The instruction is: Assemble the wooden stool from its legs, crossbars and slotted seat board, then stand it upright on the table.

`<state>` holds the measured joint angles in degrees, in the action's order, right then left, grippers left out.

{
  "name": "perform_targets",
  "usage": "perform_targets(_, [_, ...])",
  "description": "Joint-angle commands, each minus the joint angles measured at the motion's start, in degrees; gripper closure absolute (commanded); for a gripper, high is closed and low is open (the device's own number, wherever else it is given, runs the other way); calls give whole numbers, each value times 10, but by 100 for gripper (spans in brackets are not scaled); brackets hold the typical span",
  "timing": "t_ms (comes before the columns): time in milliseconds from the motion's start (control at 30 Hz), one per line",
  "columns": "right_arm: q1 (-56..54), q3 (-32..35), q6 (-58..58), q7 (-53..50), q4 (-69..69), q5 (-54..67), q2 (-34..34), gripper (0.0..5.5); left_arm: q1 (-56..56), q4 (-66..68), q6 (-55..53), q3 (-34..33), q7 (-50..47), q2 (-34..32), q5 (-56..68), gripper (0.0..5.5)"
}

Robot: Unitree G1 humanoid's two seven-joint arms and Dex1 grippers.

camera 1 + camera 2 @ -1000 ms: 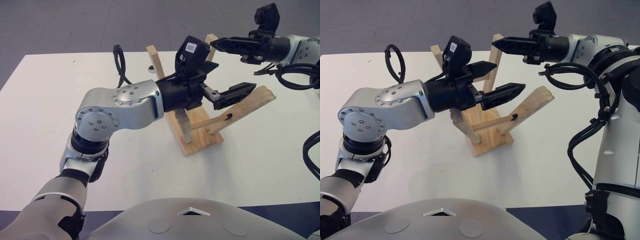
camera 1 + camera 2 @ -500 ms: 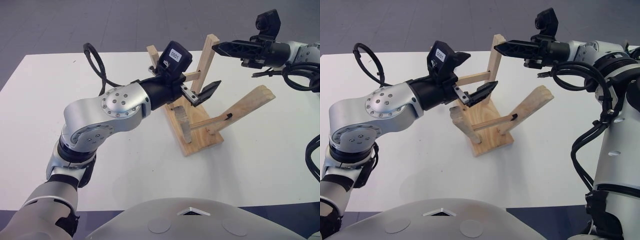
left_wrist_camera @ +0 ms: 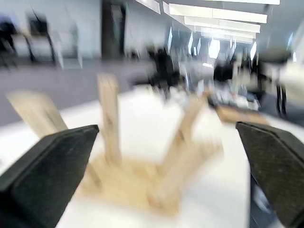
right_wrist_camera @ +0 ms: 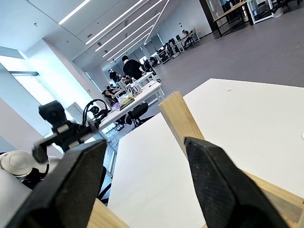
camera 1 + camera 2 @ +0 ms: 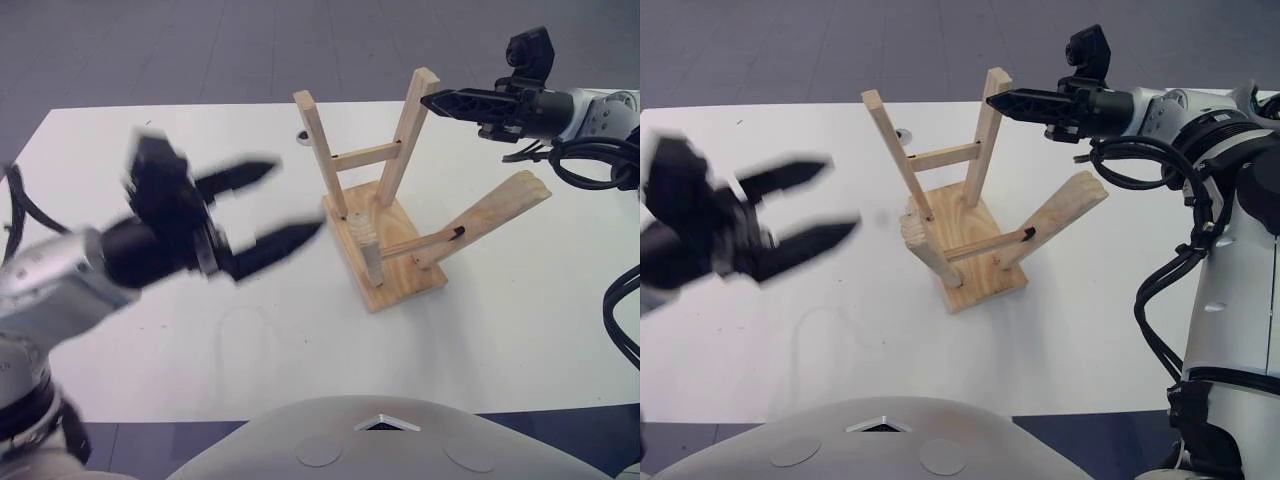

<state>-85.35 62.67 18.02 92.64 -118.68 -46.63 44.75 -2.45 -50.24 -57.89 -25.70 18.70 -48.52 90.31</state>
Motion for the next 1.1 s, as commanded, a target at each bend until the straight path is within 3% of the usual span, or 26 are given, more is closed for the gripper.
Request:
perform_targets(33, [-19,-18,-12,-1,-13,19,-3,245,-55,-39,17,70,93,-30,-137,17])
perform_targets(233, [-23,-38,-23,-2,-13,40,-10,245,-6,27,214,242,197,-7,-454,17])
perform_targets(433, [-26,-62,-34,-2,-13,70,-21,245,44,84,281,314,241,55,-514,17])
perform_targets(633, [-19,-86,-42,-2,-13,98,-32,245,105,114,291,333,243,109,-512,119])
perform_targets(1033, [-5,-97,-30,-2,-13,120,-43,245,113,97,281,348,247,131,-514,334])
perform_targets(1100, [-4,-97,-29,-2,-13,121,-43,245,110,93,282,350,243,133,-516,343])
